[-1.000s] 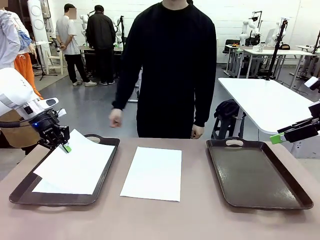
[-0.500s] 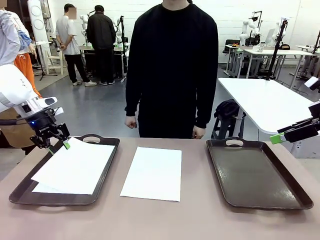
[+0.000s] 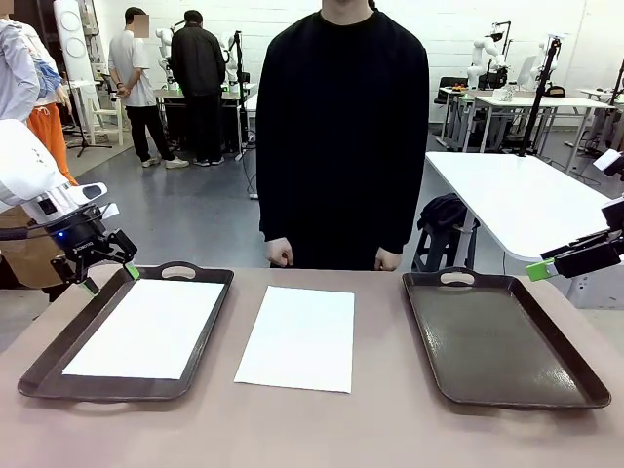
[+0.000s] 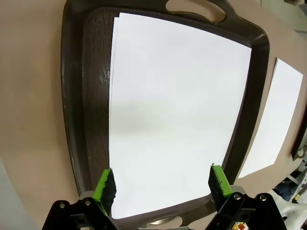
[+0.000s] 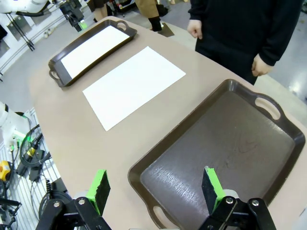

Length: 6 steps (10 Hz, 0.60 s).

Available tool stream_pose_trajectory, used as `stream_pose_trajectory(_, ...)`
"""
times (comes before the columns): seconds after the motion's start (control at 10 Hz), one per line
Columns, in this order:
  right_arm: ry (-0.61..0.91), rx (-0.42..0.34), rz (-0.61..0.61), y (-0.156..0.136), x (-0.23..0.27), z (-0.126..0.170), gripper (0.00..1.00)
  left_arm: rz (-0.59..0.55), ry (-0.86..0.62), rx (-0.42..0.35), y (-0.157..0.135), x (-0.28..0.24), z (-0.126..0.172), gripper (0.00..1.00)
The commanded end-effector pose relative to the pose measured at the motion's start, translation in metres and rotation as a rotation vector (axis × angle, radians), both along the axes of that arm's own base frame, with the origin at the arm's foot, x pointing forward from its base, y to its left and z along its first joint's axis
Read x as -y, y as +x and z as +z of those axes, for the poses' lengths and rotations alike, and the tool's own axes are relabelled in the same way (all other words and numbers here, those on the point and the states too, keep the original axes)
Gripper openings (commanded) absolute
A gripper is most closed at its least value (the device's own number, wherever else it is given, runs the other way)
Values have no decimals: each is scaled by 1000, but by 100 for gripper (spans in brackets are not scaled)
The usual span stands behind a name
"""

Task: Sort the A4 documents.
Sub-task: Place the A4 Paper in the designated Handle tray.

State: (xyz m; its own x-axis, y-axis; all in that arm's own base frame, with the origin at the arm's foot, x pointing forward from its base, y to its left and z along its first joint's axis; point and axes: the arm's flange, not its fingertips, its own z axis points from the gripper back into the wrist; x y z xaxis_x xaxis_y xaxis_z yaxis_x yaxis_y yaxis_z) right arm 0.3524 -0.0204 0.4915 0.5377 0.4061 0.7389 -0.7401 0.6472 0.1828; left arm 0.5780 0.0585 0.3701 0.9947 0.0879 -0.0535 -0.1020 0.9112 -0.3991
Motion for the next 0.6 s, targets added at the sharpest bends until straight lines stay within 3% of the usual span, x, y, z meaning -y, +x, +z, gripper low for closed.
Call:
stream_pose_trajectory(0.0, 23, 11, 14, 4, 0, -1, 100, -24, 27, -1, 2, 0, 0, 100)
stream_pose_trajectory(0.5, 23, 11, 14, 4, 0, -1, 100, -24, 27, -1, 2, 0, 0, 100)
